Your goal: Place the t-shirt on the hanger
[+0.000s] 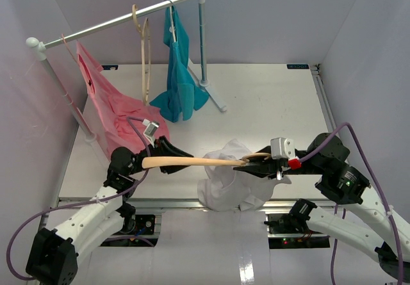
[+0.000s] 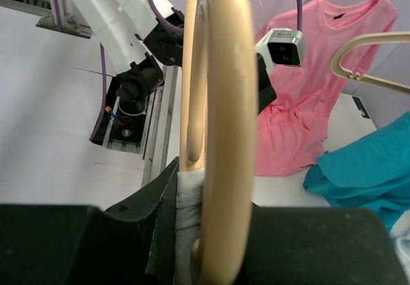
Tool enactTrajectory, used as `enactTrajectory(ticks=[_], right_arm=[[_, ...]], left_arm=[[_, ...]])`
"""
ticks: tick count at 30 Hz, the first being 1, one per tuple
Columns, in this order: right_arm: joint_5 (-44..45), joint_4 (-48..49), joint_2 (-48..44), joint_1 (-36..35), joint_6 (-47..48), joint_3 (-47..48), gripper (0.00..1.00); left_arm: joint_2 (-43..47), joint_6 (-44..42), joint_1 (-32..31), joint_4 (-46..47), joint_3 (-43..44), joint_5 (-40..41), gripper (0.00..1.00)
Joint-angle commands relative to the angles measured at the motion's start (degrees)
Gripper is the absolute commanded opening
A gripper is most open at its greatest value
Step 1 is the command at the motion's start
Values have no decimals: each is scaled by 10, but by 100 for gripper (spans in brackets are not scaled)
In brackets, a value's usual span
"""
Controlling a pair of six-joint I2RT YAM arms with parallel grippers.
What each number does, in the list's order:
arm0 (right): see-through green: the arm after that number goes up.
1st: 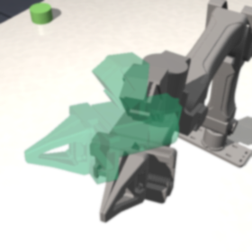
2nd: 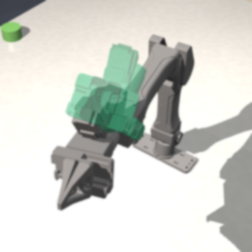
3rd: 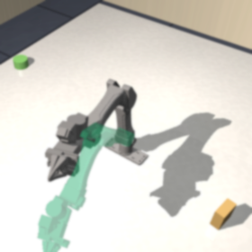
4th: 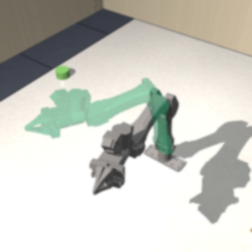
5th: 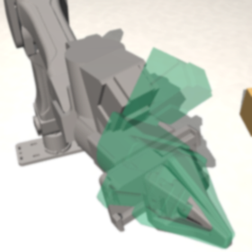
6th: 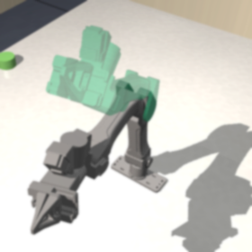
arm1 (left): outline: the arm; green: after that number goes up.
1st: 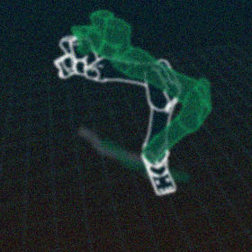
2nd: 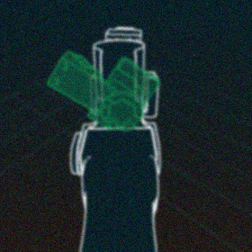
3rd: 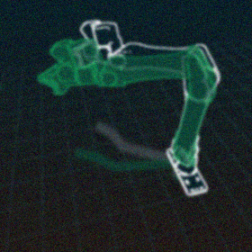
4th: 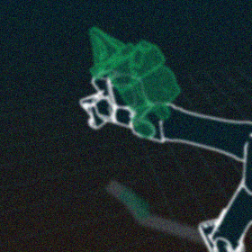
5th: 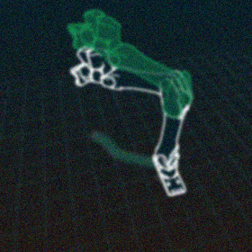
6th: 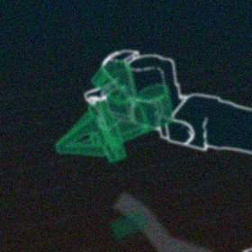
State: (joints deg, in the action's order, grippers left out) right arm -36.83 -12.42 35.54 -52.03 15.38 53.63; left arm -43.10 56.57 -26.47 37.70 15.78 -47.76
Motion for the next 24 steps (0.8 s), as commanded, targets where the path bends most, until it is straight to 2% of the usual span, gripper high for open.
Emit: enactTrajectory(ticks=[1, 9, 15, 19, 24], right_arm=[[37, 79, -9, 1, -6, -11, 8], [87, 112, -20, 1, -17, -38, 8], [115, 112, -21, 1, -11, -49, 8], [129, 117, -25, 0, -11, -57, 8], [138, 114, -19, 1, -10, -56, 8]], left_arm=[[-28, -90, -68, -11, 27, 49, 56], [-96, -109, -139, 5, 24, 143, 56], [-132, -131, -190, -32, 61, 231, 57], [-145, -125, -204, -35, 70, 268, 62], [-152, -141, -222, -74, 98, 308, 63]])
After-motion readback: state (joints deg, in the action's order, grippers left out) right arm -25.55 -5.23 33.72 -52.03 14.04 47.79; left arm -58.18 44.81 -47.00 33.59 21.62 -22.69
